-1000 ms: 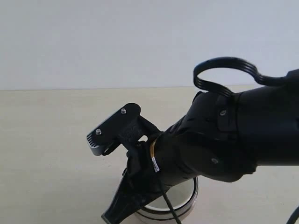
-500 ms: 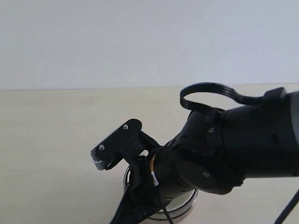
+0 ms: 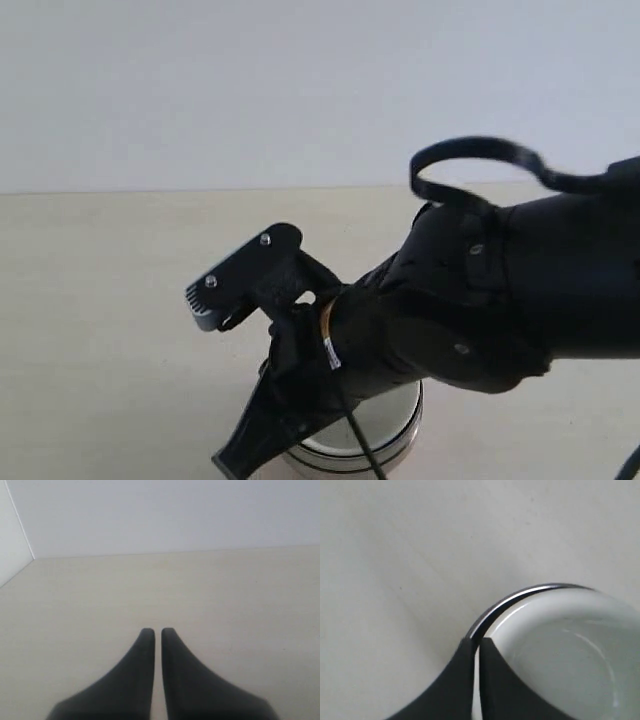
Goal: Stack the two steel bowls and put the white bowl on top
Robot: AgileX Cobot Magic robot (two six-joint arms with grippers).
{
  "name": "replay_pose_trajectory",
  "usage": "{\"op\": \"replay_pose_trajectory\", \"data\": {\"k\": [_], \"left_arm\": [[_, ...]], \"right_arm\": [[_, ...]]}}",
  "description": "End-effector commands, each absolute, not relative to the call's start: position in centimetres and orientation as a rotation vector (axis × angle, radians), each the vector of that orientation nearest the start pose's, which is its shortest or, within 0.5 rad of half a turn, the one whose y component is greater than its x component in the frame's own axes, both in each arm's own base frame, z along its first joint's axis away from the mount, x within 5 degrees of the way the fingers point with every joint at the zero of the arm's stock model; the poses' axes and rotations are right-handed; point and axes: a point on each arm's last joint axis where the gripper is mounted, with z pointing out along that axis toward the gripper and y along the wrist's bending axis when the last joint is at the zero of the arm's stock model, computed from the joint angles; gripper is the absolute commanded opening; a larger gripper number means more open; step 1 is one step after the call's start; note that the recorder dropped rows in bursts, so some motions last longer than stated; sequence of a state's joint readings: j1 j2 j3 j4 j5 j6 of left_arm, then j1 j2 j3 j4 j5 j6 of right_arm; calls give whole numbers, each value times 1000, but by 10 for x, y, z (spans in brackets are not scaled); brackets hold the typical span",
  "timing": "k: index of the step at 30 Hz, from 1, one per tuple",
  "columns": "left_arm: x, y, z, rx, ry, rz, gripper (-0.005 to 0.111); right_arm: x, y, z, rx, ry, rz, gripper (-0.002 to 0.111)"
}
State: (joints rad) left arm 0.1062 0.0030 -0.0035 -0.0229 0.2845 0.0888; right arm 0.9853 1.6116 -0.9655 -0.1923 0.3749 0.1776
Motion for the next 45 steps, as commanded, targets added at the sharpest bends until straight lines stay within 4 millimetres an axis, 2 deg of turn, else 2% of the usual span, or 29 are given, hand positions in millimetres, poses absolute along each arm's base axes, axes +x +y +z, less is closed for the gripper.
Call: {"op": "replay_pose_trajectory", "data": {"k": [1, 6, 10, 15, 18, 23, 29, 32, 36, 40, 45], "left_arm": [[54, 5, 187, -42, 1769, 109, 4], [54, 5, 187, -42, 1769, 109, 4], [54, 5, 187, -42, 1769, 109, 4], [54, 5, 187, -42, 1769, 109, 4], [54, 5, 187, -42, 1769, 109, 4], [54, 5, 187, -42, 1769, 109, 4], [54, 5, 187, -42, 1769, 109, 4], [54, 5, 187, -42, 1769, 109, 4], [54, 5, 187, -42, 1769, 109, 4], [54, 5, 187, -42, 1769, 109, 4], [54, 5, 187, -42, 1769, 109, 4]], "right_arm": [[188, 254, 245, -1157, 2166, 217, 0], [209, 220, 246, -977, 2288, -9, 0], [217, 204, 232, -935, 2325, -21, 0], [220, 194, 219, -903, 2328, 26, 0], [220, 196, 216, -903, 2334, 30, 0], [225, 201, 199, -957, 2345, 2, 0], [227, 204, 203, -939, 2315, 34, 0], [229, 210, 208, -926, 2263, 107, 0], [232, 227, 214, -901, 2144, 302, 0], [243, 236, 201, -927, 2184, 253, 0], [252, 244, 195, -928, 2202, 233, 0]]}}
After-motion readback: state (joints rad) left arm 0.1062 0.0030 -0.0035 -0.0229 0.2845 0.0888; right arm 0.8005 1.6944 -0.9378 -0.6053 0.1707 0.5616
